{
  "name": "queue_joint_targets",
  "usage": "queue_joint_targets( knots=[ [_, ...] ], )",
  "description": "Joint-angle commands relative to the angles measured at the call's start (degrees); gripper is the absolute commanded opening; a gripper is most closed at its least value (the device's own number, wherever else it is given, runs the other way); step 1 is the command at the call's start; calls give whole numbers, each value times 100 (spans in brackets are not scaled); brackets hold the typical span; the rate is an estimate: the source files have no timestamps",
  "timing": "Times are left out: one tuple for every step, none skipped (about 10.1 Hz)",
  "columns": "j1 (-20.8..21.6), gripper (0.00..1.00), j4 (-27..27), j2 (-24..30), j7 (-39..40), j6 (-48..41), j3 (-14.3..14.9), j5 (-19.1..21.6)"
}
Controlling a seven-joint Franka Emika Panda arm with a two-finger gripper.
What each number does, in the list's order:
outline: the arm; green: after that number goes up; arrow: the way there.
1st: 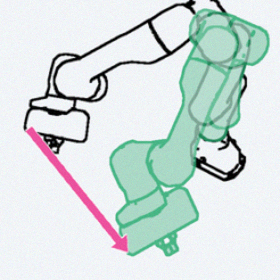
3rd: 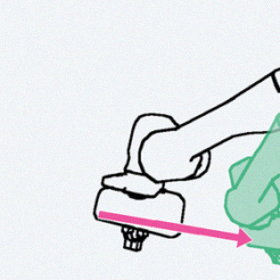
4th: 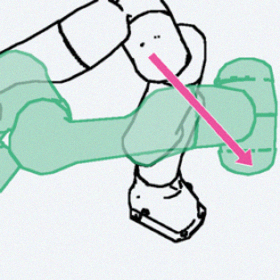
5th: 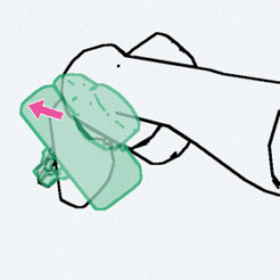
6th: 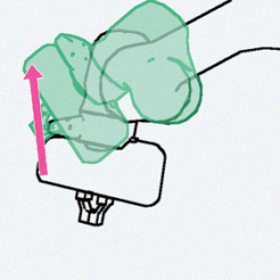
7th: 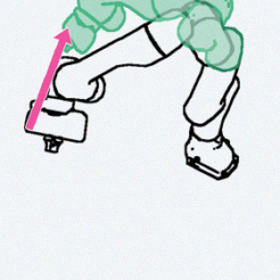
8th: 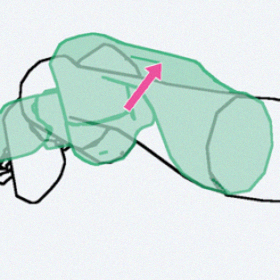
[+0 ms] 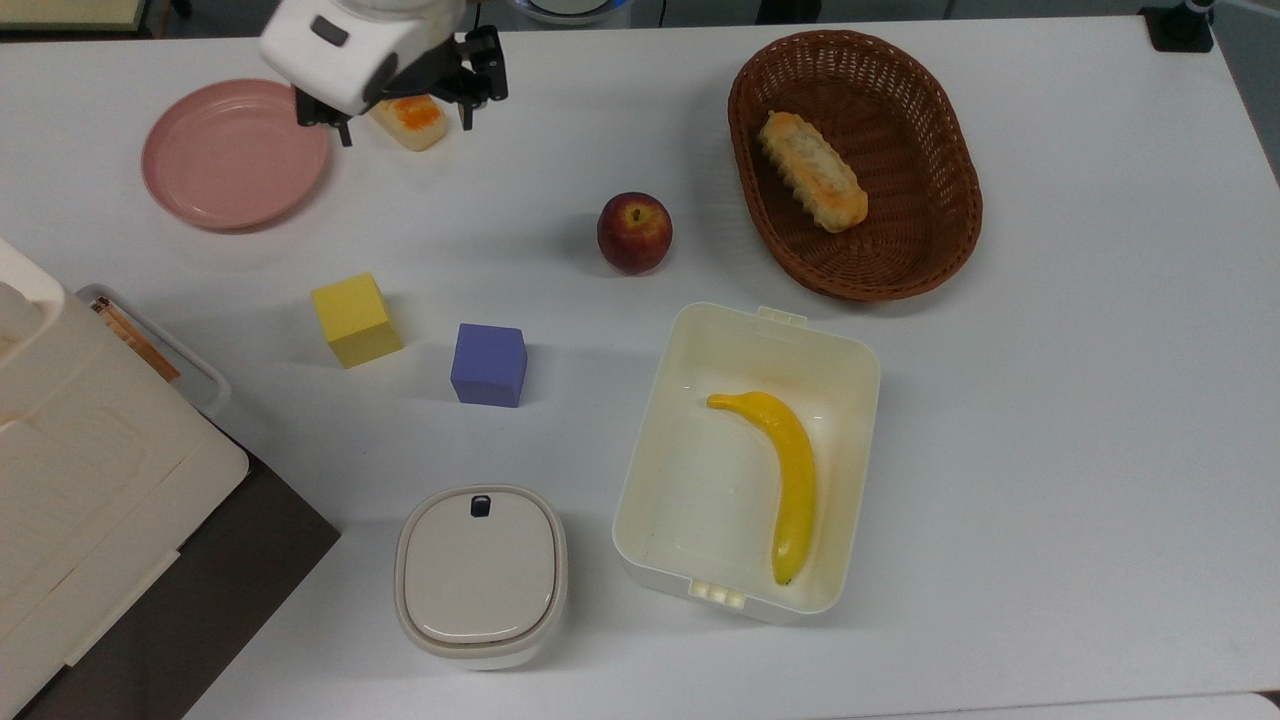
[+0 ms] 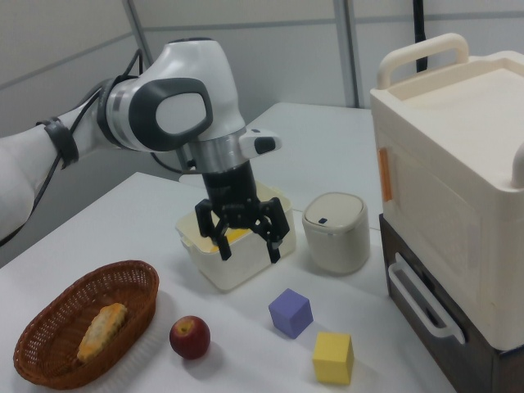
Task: Put the purple cube on the table
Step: 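Lower the purple cube onto the table, open the gripper, and raise it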
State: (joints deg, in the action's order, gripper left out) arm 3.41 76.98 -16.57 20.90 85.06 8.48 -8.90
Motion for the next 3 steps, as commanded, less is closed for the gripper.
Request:
queue_joint_targets(
  knots=[
    [-270,100,186,215,-131,616,66,774],
    [-358,100,195,294,-122,643,66,793],
    [-480,100,186,294,-130,626,40,776]
  ],
)
